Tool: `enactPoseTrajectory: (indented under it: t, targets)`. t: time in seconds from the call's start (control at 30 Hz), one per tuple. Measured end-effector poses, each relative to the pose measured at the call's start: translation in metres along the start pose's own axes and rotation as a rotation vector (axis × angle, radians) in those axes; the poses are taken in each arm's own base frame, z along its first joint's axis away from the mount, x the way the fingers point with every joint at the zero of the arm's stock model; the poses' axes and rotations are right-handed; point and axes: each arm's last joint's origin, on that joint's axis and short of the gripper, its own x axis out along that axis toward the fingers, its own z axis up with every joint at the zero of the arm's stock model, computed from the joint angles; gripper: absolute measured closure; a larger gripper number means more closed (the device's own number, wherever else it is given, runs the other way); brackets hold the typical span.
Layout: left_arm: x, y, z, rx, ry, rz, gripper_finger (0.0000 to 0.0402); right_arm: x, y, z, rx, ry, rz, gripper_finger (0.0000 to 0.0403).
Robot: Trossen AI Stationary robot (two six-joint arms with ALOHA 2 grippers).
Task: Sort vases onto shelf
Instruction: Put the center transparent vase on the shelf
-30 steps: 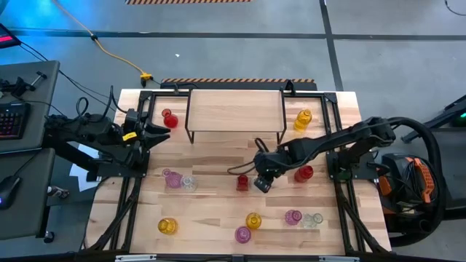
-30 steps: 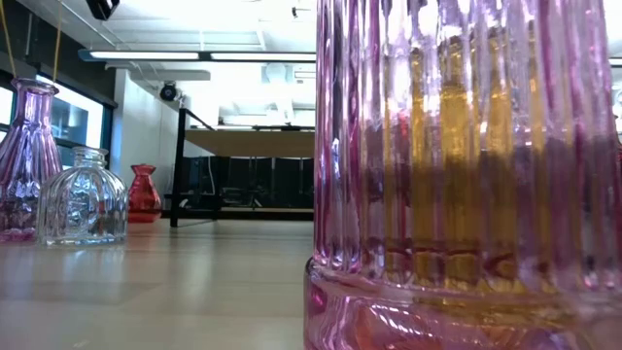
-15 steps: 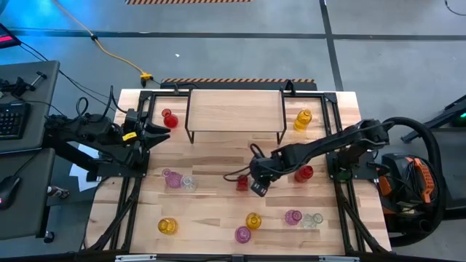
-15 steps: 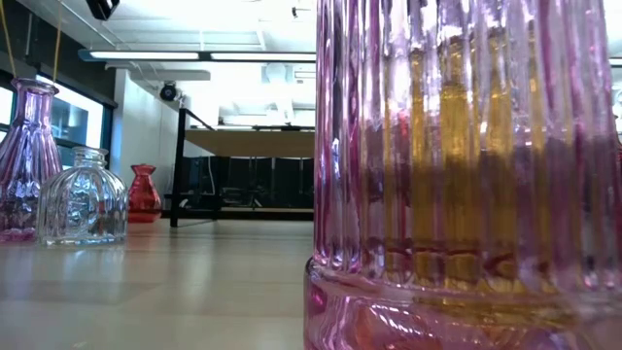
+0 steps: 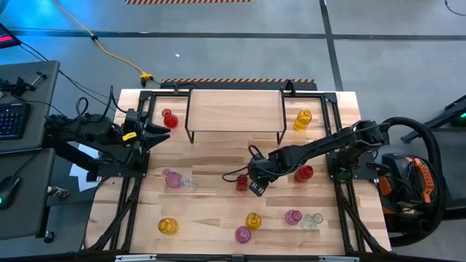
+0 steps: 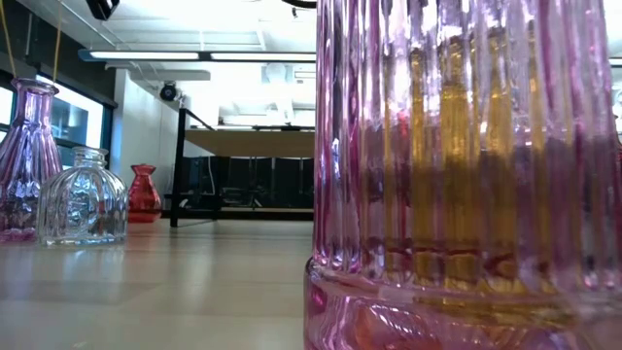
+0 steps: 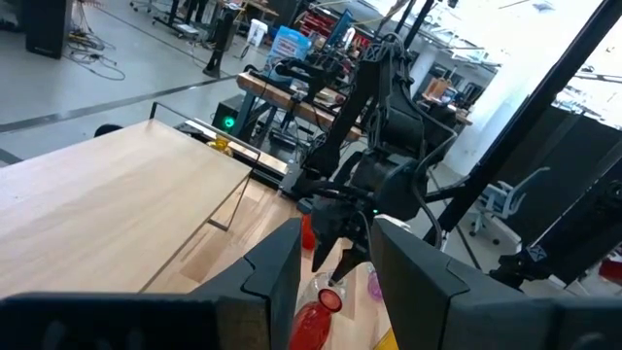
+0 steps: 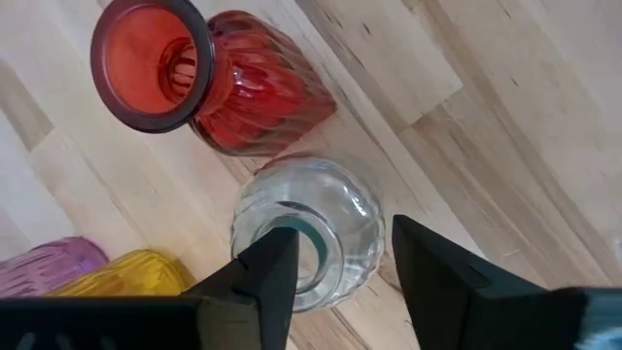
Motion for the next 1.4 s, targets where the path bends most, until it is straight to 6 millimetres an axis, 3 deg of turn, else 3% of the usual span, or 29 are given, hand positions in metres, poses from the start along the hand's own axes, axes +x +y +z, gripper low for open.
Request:
enactPoseTrajectory:
  t: [0.4,0.93,1.1,1.4]
  targets:
    - [0.000,0.002,-0.003,0.016,0.030,0.015,0.0282,-0.001,0.000,0.000,0.000,0.001,0.004,0.0393]
    - [0.000,0.002,-0.004,0.019,0.037,0.018,0.0282,-0.002,-0.001,-0.001,0.032,0.022,-0.018,0.0397]
    - [0.000,0.002,-0.004,0.019,0.037,0.018,0.0282,-0.018,0.000,0.001,0.030,0.043,-0.104,0.0399]
    - [0.000,0.002,-0.004,0.019,0.038,0.018,0.0282,-0.064,0.008,0.027,-0.014,-0.037,-0.105,0.0399]
